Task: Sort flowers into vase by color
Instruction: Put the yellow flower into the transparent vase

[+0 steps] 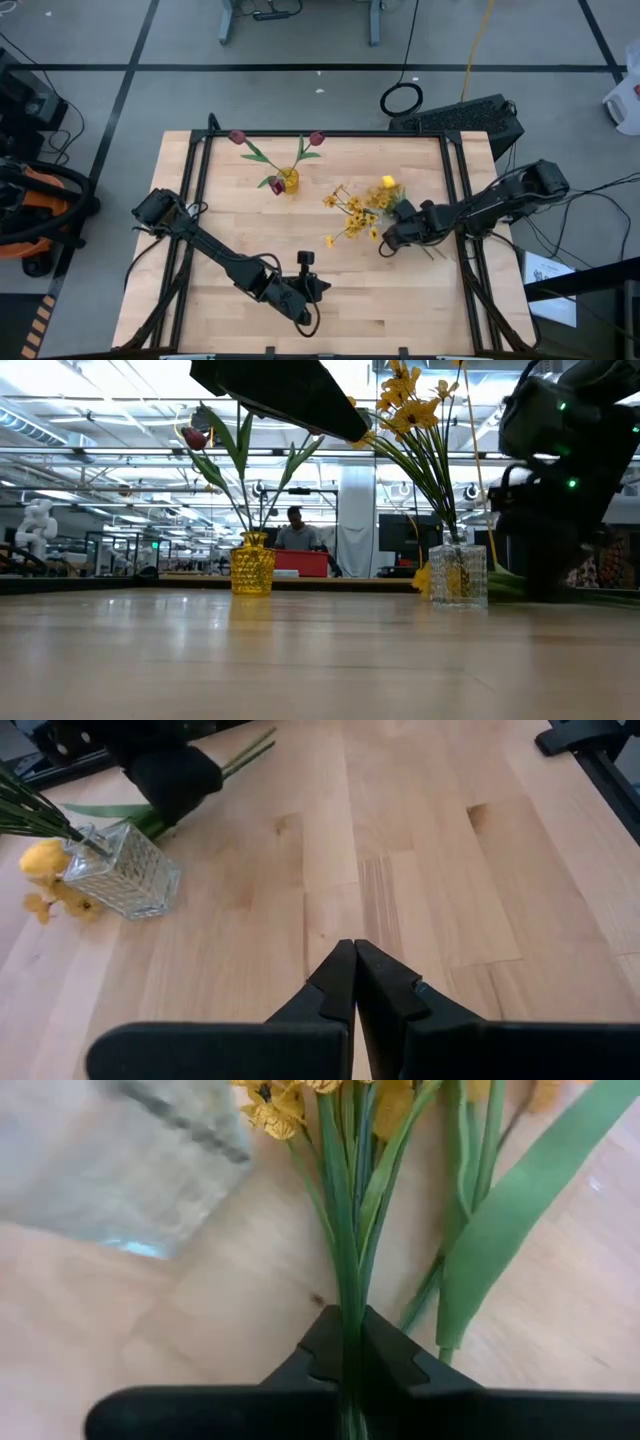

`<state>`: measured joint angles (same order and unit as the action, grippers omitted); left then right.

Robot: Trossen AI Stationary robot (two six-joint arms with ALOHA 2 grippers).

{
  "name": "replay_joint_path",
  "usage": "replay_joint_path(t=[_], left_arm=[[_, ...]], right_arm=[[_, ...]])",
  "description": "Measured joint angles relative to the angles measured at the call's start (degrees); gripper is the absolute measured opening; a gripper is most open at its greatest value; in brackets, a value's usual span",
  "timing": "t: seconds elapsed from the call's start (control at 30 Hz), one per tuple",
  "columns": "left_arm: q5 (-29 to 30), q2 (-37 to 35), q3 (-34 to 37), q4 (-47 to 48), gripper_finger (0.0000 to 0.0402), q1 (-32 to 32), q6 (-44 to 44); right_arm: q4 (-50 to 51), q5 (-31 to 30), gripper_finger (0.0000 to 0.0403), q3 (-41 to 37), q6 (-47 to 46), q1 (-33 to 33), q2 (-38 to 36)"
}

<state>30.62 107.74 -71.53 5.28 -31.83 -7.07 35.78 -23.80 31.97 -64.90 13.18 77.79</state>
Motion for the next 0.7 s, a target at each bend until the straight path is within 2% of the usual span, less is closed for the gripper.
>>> replay_joint_path(t=[0.47,0.7], left_arm=[[-0.5,0.0,0.0,-0.4,0.0012,0.0,-0.1],[-0.6,0.0,0.0,-0.5,0.0012,0.0,-0.2]], right_arm=[[4.3,-2.2,0.0006,0.0,-0.4,3.4,-16.5],[6.4,-8.1,0.0006,0.0,0.2,5.8,-24.1]])
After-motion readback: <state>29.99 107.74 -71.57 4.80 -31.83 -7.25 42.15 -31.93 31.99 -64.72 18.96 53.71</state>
